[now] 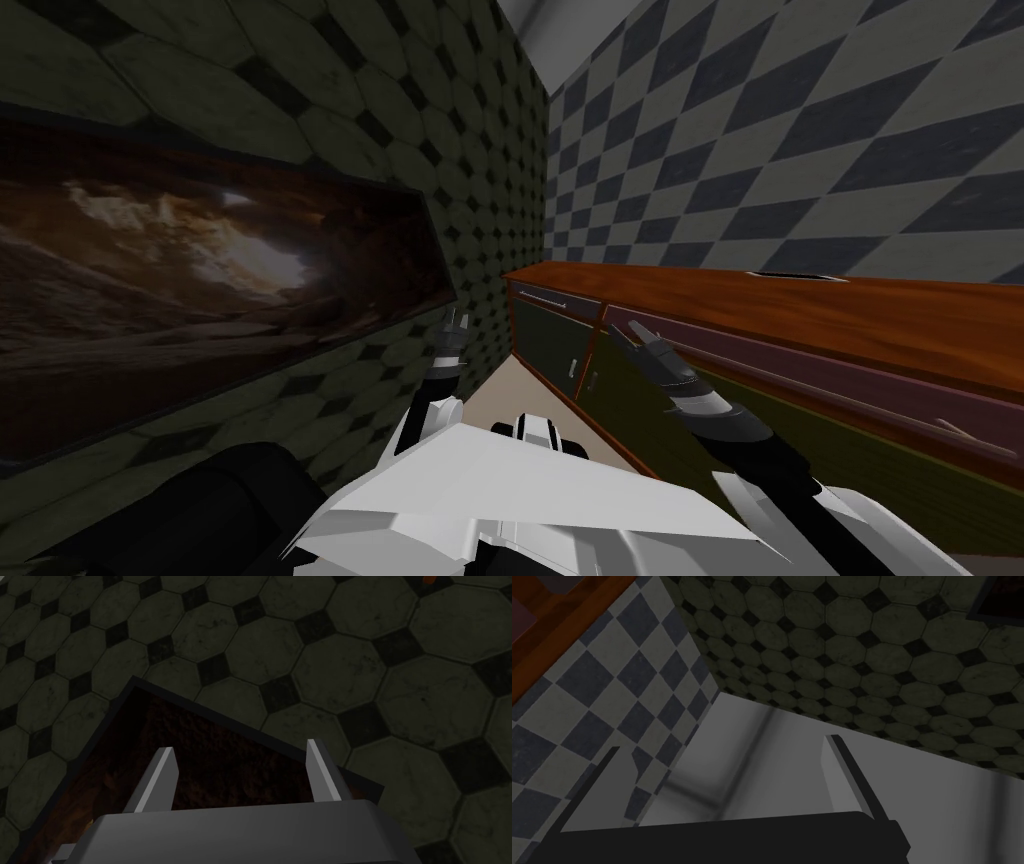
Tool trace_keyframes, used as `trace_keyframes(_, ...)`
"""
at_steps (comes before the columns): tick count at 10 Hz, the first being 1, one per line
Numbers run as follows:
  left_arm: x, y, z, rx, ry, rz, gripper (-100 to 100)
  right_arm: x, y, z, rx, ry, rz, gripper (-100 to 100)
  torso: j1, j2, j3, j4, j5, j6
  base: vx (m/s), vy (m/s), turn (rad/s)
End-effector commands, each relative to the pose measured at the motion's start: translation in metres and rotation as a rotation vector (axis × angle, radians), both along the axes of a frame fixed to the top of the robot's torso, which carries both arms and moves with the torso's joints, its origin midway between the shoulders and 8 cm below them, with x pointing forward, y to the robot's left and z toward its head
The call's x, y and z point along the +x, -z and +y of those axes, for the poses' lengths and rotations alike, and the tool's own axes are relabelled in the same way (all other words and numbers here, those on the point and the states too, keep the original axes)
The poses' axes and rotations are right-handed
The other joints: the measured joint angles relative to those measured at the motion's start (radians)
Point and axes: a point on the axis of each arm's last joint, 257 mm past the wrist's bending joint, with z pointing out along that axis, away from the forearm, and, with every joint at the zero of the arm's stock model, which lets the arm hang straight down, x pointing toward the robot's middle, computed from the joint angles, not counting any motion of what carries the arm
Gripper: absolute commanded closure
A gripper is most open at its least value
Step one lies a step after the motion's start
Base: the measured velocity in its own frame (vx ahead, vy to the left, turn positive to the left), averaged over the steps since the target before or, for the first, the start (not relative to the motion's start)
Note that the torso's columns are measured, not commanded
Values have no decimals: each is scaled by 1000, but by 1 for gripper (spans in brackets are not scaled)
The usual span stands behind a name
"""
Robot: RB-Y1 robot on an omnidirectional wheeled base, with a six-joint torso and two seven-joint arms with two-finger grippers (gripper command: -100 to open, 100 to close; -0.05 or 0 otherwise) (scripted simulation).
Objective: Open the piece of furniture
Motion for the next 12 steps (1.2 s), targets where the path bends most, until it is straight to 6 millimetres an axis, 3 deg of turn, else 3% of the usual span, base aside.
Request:
trace_keyframes(1,0,0,0,0,0,0,0,-2,7,3,-195,9,-20,-100,0,-1,0,0,0,0,82,64,-53)
trace_keyframes(12,0,0,0,0,0,0,0,-2,47,-3,-926,-1,-125,-100,0,-1,0,0,0,0,76,65,-42)
